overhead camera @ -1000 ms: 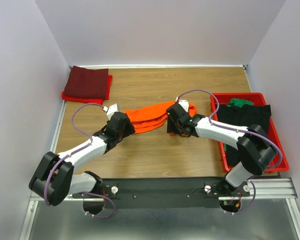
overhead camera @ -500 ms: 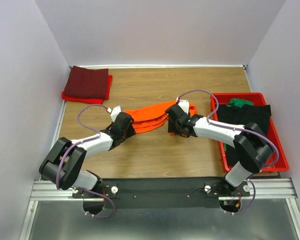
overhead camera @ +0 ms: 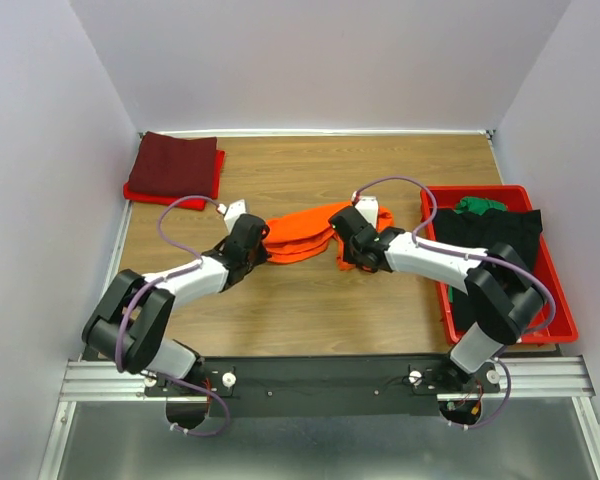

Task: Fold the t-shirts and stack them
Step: Flatten the tshirt out

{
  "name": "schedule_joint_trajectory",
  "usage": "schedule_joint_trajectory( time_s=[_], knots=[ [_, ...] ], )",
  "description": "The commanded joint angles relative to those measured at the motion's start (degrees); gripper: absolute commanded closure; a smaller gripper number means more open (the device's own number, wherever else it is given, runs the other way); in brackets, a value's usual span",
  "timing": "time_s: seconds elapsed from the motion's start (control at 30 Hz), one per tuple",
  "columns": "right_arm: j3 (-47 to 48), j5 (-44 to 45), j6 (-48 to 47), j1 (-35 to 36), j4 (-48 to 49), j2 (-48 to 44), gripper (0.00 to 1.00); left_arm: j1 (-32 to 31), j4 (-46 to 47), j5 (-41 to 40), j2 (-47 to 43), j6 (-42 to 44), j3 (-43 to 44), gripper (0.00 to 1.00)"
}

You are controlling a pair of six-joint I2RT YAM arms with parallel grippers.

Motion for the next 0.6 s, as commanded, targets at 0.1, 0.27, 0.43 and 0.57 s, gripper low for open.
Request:
schedule_joint_trajectory(
  time_s=[0.1,0.27,0.43,0.57],
  knots=[
    [2.8,1.3,-1.5,-0.6,0.7,-0.9,0.94,4.6,-6.9,-3.9,-11.7,4.9,4.7,1.00],
    [3.3,1.8,-3.8,-3.2,-1.8,-9.0,1.00,7.9,-14.1,-4.4,-19.7,7.9,10.2,1.00],
    [7.1,3.5,-5.9,-6.5,-6.3,-17.2,1.00,10.0,-19.0,-5.3,-24.4,10.8,16.2,1.00],
    [12.7,6.1,-8.0,-9.2,-9.7,-20.2,1.00,12.1,-22.0,-6.7,-27.3,13.4,22.3,1.00]
  ],
)
